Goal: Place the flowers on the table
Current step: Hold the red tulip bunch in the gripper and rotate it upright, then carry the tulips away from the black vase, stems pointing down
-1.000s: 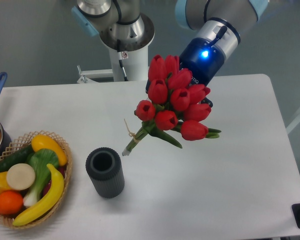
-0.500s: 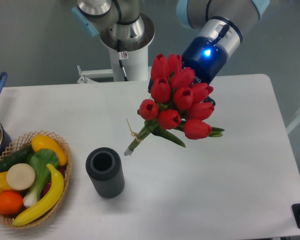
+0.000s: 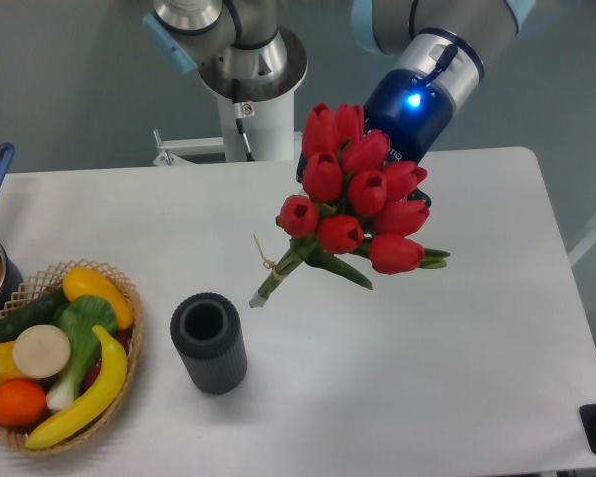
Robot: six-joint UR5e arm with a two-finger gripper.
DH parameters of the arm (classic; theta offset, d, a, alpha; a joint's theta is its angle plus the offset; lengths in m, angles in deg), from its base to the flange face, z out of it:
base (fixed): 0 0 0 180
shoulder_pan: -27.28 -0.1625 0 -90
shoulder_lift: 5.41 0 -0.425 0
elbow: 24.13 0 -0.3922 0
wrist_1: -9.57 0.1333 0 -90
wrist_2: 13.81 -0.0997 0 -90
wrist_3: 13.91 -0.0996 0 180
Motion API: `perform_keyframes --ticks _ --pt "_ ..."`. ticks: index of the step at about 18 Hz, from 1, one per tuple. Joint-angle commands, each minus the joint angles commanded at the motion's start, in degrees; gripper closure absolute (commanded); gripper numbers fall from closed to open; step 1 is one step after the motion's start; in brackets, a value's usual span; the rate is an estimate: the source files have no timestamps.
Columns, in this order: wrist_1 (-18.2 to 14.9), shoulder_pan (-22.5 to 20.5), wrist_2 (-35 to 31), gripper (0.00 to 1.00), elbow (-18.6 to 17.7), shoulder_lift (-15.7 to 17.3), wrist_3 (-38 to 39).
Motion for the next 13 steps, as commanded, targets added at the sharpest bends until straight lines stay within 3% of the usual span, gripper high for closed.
perform_keyframes --ticks 6,9,13 --pt "-0.35 -0.26 -9.16 0.56 0.44 1.23 0.17" --pt "-0.53 -0.26 -20.65 0.56 -0.35 2.90 0.26" --pt "-0.70 -0.79 -27.61 0.56 -1.23 4.31 0.26"
